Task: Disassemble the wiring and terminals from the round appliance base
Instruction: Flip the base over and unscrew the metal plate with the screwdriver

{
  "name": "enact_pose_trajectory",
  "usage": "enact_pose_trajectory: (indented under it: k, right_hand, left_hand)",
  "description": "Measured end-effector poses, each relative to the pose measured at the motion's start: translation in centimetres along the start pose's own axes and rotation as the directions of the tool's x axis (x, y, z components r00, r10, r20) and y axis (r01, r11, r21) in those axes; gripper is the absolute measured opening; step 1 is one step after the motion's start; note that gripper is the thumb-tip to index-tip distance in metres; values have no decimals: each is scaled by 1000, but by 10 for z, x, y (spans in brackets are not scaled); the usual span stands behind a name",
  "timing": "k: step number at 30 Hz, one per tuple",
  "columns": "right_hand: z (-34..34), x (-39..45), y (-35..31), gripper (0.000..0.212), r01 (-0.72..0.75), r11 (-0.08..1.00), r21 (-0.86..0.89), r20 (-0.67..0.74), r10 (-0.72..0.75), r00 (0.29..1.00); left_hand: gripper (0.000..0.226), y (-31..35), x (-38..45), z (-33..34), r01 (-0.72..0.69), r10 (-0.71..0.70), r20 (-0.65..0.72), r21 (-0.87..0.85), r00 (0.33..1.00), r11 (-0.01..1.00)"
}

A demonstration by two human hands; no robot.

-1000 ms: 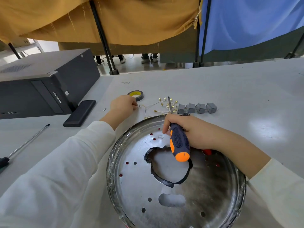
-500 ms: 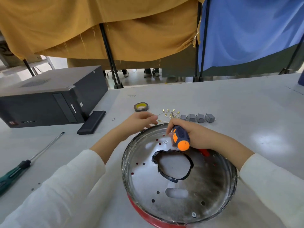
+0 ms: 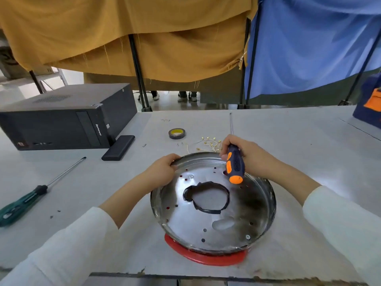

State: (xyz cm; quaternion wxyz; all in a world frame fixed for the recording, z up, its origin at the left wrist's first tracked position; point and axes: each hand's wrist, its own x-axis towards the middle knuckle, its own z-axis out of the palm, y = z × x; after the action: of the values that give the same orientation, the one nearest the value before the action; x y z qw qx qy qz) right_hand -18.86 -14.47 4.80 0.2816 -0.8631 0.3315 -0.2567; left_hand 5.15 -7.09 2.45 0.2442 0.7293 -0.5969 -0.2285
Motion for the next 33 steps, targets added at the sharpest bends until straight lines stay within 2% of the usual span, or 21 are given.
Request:
enact_pose_trajectory:
  k: [2,7,10,13,15,20,24,28,33]
  right_hand:
    - [1,-1,2,25,-12,1000,-10,-69,12,998]
    - [11,-6,12,43,-47,999,-10,-135,46,990]
    - [10,-5,16,44,-70,997,-25,-91,67,994]
    - [8,-3,22,41,-71,997,-28,-50,70,996]
    - [6,-2,25,42,-72,997,-35,-40,70,997]
    - [3,7,27,42,-61,997,-37,49,62,997]
    - [4,13,21,42,-17,1000,13,81,16,997]
    - [4,13,21,40,-33,999,-11,76,33,997]
    - [2,5,22,40,-65,997,-44,32,66,997]
  left_hand:
    - [37,-4,-5,1,28,-28,-49,-3,998,1000]
    - [41,-11,-16,2,91,-98,-148,-52,984,994]
    - [46,-8,-18,2,114,-118,-129,-38,985,993]
    - [48,-1,-15,-5,107,-106,-43,12,993,994]
    - [49,7,-12,-8,65,-65,4,55,998,996]
    - [45,37,10,0,-159,148,64,252,987,954]
    - [41,53,27,11,-212,201,69,390,977,896]
    - [41,45,27,12,-143,162,-22,366,987,919]
    - [33,27,7,5,-27,82,-107,438,991,898]
